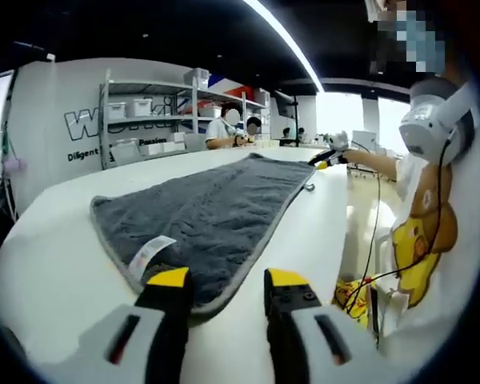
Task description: Fold the towel on the table until its edges align and the towel forms a compact rectangular stack.
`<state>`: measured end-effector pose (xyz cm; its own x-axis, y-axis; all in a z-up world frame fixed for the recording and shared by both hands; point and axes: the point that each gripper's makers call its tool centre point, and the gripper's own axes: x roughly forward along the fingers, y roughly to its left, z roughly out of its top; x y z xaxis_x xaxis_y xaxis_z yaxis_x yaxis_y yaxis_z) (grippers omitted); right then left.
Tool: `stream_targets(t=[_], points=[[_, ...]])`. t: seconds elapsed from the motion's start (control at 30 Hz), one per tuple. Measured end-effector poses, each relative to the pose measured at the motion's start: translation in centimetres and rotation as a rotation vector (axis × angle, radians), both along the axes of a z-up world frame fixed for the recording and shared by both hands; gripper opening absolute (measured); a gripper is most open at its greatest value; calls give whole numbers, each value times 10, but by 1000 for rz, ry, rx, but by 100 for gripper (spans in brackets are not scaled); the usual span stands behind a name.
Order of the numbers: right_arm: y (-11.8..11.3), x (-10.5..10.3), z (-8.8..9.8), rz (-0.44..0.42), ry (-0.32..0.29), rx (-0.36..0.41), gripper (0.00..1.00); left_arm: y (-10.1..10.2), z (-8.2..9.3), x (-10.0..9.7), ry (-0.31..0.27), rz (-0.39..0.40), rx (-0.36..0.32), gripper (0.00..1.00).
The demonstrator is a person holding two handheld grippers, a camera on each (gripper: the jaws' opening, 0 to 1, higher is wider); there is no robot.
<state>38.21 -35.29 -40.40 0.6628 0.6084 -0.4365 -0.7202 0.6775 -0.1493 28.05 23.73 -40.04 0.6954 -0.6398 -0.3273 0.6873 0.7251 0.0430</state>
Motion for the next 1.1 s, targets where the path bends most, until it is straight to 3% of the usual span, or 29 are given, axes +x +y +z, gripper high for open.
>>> stream_targets(t=[0.4,0.7,0.87,1.1], points=[[-4,-2,-2,-14,33,7,18,3,-6,1,10,3,48,33],[-9,-3,1,-45,14,39,5,1,-7,2,9,9,81,19],[-11,-8,3,-52,2,21,4,3,-7,0,6,10,112,12],[-13,-18,23,-56,-59,40,3,7,11,-3,-35,35,61,9]])
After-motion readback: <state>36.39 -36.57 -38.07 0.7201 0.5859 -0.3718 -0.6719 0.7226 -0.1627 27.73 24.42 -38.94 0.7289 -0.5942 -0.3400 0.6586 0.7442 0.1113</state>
